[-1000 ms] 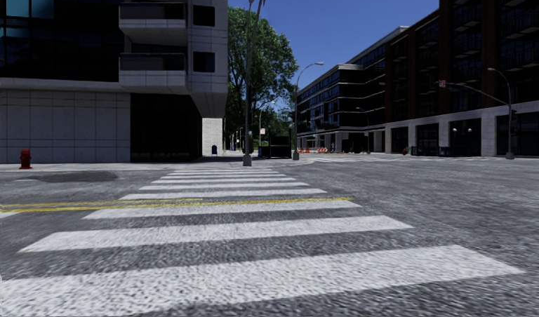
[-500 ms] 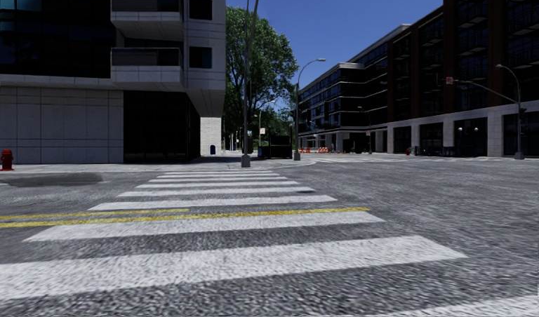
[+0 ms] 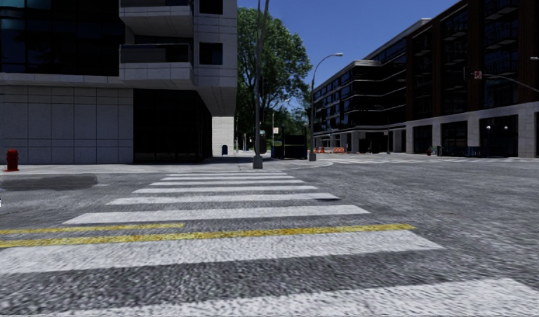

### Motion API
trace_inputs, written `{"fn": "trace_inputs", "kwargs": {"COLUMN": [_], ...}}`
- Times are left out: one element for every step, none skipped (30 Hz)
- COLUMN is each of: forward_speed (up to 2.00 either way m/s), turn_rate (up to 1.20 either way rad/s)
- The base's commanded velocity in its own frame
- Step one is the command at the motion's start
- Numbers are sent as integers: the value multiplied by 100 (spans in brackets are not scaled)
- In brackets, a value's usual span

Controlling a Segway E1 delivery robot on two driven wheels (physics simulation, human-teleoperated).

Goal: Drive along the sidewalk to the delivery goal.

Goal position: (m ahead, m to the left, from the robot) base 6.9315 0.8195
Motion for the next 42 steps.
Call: {"fn": "trace_inputs", "kwargs": {"forward_speed": [146, 145, 145, 145, 145, 145, 145, 145, 145, 145, 145, 145, 145, 145, 145, 145, 145, 145, 145, 145, 145, 145, 145, 145, 145, 145, 145, 145, 145, 145, 146, 147, 147, 152, 155, 157, 157, 157, 157, 157, 157, 157], "turn_rate": [37, 37, 37, 37, 37, 37, 37, 37, 37, 37, 37, 37, 37, 37, 24, 9, 3, 0, 0, 0, 0, 0, 0, 0, 0, 0, 0, 0, 0, 0, 0, 0, 0, 0, 0, 0, 0, 0, 0, 0, 0, 0]}}
